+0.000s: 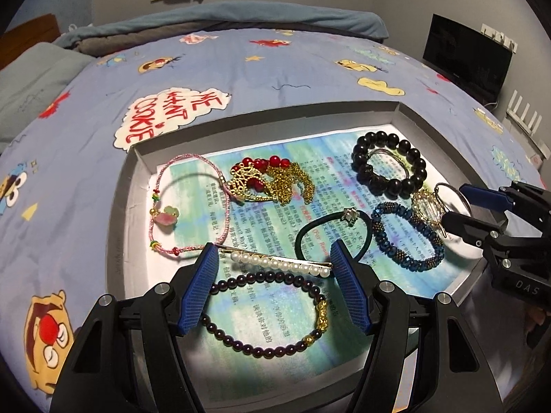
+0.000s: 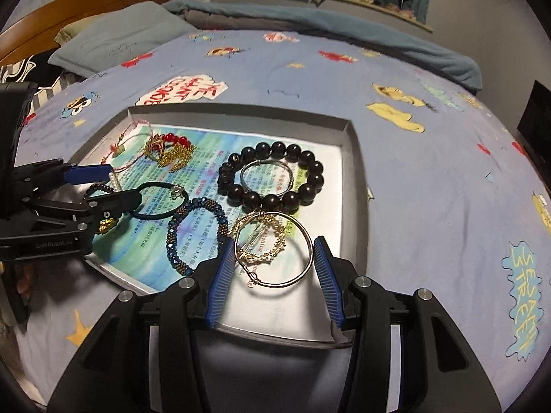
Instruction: Organize jewelry
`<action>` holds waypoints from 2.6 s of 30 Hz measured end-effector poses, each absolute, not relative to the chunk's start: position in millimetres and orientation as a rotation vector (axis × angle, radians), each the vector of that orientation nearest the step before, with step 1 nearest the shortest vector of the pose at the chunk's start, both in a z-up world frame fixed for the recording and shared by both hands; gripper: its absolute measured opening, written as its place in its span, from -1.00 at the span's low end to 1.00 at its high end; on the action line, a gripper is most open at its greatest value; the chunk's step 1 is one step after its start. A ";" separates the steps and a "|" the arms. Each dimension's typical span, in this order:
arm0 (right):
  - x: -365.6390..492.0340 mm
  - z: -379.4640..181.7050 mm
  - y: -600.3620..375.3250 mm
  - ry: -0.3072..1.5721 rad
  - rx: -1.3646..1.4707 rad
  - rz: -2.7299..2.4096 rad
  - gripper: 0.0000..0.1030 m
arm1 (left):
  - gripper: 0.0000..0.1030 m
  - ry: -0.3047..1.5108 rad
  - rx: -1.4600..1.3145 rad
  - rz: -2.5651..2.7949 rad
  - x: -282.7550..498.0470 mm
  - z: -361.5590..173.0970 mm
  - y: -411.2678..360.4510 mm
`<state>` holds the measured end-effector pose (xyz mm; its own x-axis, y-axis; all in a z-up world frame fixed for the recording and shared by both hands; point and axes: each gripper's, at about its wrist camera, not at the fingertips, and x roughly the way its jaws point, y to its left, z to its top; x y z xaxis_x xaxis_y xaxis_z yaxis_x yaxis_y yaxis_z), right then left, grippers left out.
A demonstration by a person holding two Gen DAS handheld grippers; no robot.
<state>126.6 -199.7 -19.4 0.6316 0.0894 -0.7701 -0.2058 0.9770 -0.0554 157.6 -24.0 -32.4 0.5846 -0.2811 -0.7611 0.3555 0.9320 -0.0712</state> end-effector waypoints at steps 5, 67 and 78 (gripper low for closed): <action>128.7 -20.3 -198.2 0.896 -0.144 0.176 -0.09 | 0.33 0.871 0.092 -0.376 157.5 -32.9 -24.1; 19.8 55.3 -202.2 0.725 -0.027 0.132 0.89 | 0.86 0.751 0.083 -0.198 22.6 39.7 -7.1; 18.6 53.6 -201.7 0.727 -0.031 0.133 0.89 | 0.86 0.746 0.088 -0.198 20.8 40.8 -8.6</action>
